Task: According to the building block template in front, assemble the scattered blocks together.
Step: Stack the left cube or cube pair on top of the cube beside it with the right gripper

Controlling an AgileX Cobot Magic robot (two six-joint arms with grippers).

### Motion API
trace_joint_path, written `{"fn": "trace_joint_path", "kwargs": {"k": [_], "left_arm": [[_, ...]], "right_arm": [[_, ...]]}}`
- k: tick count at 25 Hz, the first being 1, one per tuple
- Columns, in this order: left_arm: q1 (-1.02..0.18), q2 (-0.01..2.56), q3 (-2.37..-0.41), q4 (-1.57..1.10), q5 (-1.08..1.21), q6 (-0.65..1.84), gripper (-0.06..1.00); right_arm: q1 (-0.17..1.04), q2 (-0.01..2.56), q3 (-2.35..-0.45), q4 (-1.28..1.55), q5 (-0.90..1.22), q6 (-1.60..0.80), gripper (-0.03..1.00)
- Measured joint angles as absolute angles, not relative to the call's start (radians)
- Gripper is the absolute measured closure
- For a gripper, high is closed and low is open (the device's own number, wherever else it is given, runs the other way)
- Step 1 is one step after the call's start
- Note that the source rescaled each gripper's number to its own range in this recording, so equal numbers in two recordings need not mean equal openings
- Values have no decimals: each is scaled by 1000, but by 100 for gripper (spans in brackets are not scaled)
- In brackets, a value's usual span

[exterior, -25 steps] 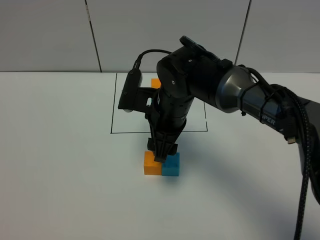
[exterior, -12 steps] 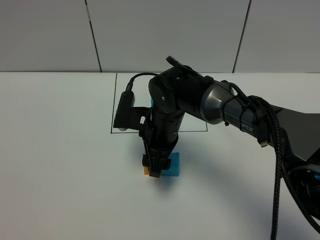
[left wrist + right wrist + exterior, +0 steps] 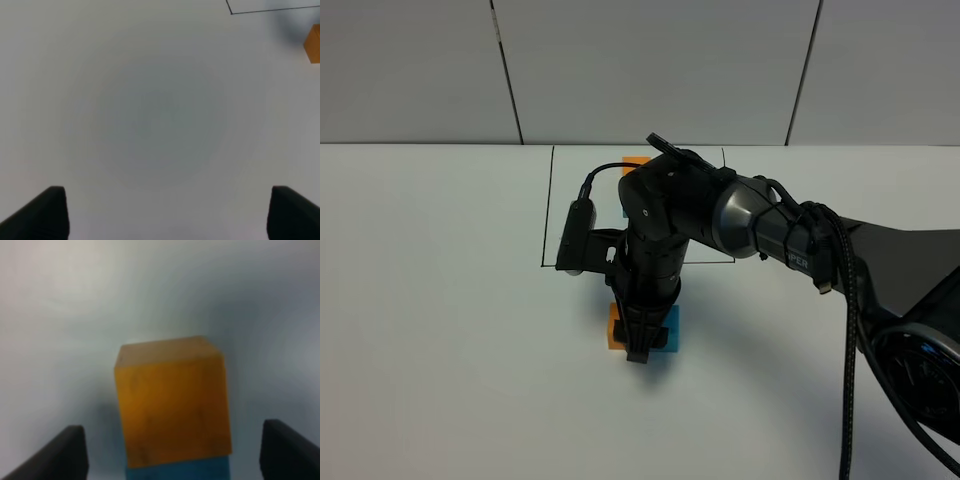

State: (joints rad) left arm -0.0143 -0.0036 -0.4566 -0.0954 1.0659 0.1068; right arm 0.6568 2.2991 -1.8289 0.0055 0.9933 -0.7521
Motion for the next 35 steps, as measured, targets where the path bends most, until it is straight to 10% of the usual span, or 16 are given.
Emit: {"fn": "trace_joint_path", "kwargs": {"k": [28, 32, 35], "left_arm": [[-14, -4, -457, -95, 1066, 107, 15], [-14, -4, -457, -95, 1066, 107, 15], [-14, -4, -457, -95, 1066, 107, 15]], "right_arm": [[638, 2363, -1829, 0, 968, -753, 19], [637, 2364, -1829, 8, 968, -753, 42], [637, 2365, -1829, 9, 968, -751, 83]]}}
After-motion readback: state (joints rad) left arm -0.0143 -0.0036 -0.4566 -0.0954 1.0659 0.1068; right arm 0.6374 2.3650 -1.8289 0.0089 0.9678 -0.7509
